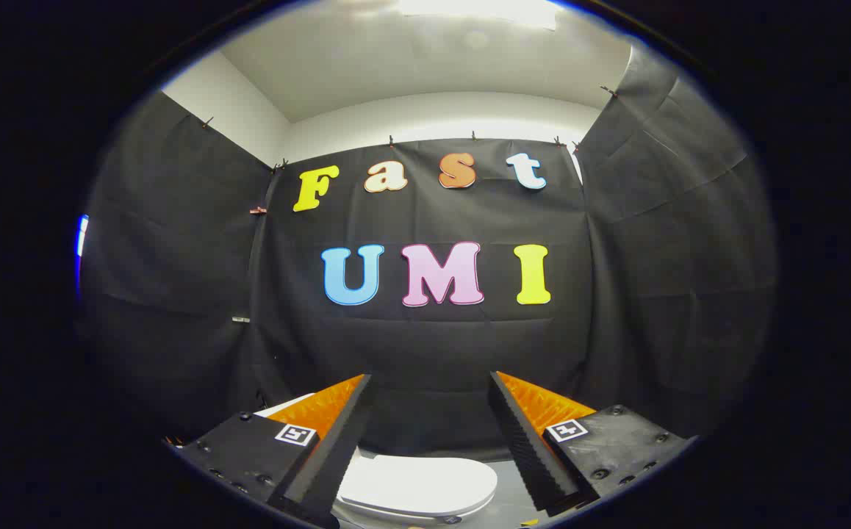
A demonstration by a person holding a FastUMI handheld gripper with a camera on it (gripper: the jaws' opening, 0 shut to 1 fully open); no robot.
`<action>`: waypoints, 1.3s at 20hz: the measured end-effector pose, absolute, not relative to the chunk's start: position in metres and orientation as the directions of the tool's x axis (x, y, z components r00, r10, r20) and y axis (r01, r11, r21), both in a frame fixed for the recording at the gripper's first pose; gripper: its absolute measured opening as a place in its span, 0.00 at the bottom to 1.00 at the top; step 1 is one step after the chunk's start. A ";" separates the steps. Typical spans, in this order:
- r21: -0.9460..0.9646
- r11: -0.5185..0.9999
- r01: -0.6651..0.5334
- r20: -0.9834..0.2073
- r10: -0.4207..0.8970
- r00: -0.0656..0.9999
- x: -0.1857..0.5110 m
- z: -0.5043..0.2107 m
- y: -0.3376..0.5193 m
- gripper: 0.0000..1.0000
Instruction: Open the toilet lid.
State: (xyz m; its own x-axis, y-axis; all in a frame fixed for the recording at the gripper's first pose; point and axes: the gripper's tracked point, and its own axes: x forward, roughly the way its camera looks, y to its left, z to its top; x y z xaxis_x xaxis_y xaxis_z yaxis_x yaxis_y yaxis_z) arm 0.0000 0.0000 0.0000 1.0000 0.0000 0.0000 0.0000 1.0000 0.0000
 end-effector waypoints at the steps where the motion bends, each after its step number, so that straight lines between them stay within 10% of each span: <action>1: -0.005 1.000 0.001 0.004 -0.001 1.000 -0.001 0.000 0.000 0.98; 26: -0.024 0.999 0.026 -0.037 -0.027 0.999 0.004 -0.013 -0.007 0.98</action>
